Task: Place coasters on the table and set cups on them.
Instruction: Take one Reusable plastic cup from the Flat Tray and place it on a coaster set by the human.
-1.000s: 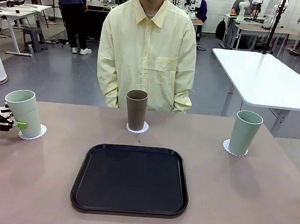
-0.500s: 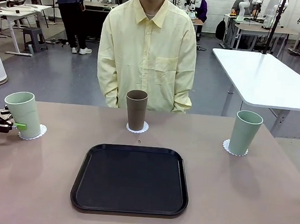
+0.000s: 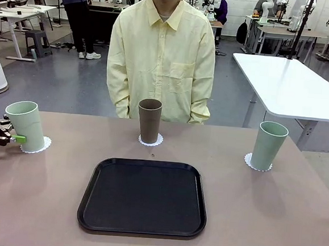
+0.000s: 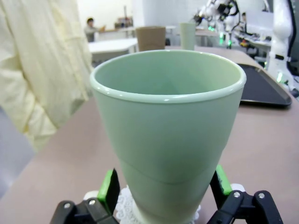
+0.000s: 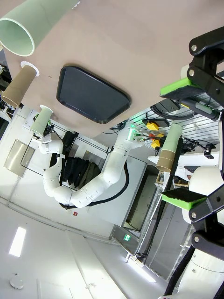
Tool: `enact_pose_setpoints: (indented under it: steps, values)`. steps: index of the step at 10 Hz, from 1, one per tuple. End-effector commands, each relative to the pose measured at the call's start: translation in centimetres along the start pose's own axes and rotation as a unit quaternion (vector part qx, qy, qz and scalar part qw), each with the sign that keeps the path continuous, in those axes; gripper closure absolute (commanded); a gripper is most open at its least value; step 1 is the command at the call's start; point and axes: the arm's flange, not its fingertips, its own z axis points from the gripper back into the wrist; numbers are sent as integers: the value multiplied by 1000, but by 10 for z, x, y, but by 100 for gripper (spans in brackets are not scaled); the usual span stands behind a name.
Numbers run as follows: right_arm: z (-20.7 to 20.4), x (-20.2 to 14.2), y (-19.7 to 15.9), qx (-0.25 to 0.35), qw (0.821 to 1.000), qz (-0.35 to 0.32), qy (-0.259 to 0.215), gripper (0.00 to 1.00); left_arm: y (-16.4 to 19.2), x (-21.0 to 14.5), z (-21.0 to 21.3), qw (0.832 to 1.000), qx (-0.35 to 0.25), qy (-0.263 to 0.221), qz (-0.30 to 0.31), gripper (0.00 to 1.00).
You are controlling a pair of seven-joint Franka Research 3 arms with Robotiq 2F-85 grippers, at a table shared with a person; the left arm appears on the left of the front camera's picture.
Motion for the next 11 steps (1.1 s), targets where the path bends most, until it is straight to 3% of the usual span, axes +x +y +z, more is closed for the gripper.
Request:
enact_pose_setpoints:
  steps: [1, 7, 11]
  values:
    - [-4, -3, 0, -4, 1000, 12, -3, 0, 0, 9, 7, 999, 2, 38, 15, 0]
    - [-4, -3, 0, -4, 1000, 12, -3, 0, -9, 24, 22, 986, 4, 164, 43, 0]
    - [-4, -3, 0, -4, 1000, 12, -3, 0, -25, 68, 52, 960, 87, 261, 43, 0]
